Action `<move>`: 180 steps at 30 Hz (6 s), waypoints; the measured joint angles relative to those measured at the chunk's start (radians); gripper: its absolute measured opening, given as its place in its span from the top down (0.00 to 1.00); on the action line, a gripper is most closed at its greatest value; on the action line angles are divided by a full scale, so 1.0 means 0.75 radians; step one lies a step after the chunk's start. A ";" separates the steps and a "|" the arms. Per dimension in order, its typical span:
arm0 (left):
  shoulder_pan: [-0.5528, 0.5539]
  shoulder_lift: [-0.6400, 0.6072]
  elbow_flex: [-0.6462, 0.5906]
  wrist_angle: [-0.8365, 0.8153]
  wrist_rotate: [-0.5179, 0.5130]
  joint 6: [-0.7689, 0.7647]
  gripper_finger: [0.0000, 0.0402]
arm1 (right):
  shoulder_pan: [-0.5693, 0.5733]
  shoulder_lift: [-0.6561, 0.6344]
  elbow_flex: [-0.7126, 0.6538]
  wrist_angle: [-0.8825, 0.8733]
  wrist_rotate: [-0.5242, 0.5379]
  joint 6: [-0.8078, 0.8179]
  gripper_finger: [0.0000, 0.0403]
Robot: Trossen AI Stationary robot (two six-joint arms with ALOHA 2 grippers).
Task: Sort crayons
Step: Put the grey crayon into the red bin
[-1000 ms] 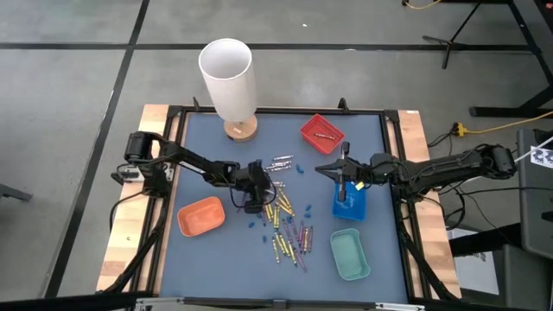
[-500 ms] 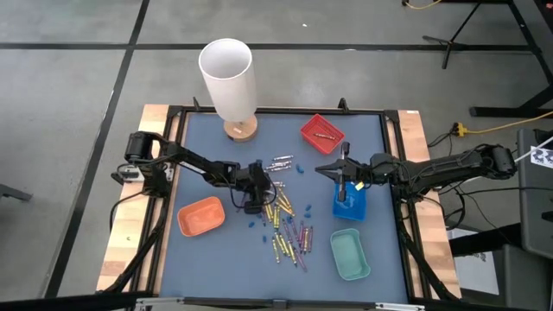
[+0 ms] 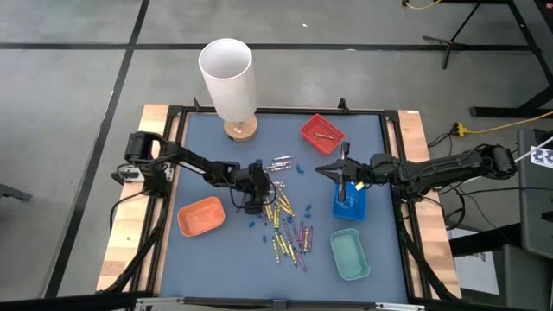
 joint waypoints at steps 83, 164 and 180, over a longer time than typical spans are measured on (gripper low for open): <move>0.453 0.538 0.973 0.534 0.227 -0.221 0.63 | 0.000 0.001 -0.001 -0.004 0.000 0.000 0.95; -0.367 -0.661 -0.126 0.079 -0.123 -0.361 0.69 | -0.123 1.136 0.689 -0.565 -0.126 0.095 0.58; -0.366 -0.661 -0.124 0.078 -0.122 -0.361 0.69 | -0.122 1.228 0.690 -0.439 -0.151 0.112 0.58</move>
